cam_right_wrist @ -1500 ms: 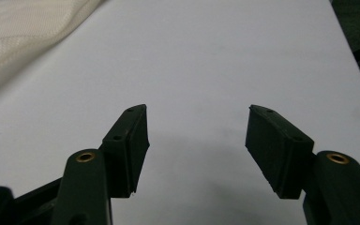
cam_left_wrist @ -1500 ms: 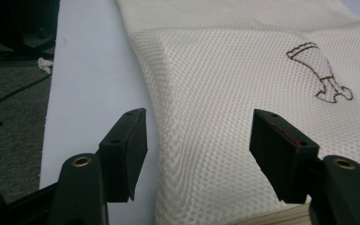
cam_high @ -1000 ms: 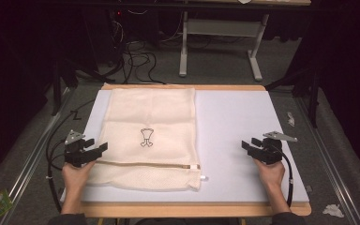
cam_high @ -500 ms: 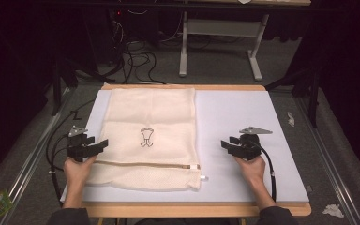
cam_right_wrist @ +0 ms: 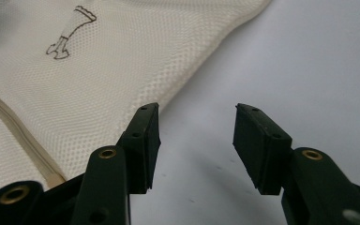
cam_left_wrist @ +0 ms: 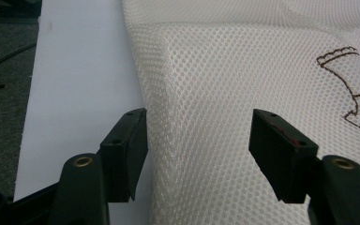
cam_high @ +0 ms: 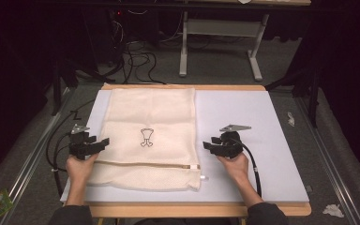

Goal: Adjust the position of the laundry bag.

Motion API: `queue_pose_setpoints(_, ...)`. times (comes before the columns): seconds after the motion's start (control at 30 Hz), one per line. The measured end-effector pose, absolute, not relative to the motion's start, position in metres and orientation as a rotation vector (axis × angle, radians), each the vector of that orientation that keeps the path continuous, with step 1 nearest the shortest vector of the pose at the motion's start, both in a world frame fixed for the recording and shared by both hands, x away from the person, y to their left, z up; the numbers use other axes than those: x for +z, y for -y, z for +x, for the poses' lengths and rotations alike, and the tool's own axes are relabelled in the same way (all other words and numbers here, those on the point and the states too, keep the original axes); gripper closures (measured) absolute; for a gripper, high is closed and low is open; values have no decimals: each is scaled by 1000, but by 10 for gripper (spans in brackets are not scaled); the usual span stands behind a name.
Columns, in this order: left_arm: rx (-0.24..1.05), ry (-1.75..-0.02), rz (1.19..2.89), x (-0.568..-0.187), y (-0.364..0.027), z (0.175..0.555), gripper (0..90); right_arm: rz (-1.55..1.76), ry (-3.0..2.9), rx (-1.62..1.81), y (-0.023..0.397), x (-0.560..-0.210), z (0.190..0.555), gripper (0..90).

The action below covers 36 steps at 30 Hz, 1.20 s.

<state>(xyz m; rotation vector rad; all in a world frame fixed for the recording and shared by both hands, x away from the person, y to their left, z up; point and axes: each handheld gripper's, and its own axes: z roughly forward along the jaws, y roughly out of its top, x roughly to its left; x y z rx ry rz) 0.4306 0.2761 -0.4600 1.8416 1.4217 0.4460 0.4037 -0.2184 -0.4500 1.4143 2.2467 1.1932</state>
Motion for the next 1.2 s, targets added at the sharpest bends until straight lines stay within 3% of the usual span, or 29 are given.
queue_pose_setpoints(0.33, 429, -1445, 1833, -464, -279, 433, 398, 1400, -2314, 1188, 192, -452, 410, 488)
queue_pose_setpoints(0.6, 395, -1436, 1857, -465, -276, 438, 468, 1413, -2355, 1154, 177, -457, 417, 480)
queue_pose_setpoints(0.8, 357, -1457, 1831, -466, -278, 441, 545, 1456, -2389, 1144, 175, -466, 424, 582)
queue_pose_setpoints(1.0, 352, -1452, 1845, -465, -280, 441, 764, 1443, -2427, 1157, 174, -467, 424, 812)
queue_pose_setpoints(1.1, 354, -1450, 1848, -463, -280, 440, 840, 1428, -2434, 1157, 175, -467, 425, 853)
queue_pose_setpoints(1.2, 376, -1444, 1857, -462, -278, 439, 855, 1415, -2429, 1163, 176, -466, 424, 864)
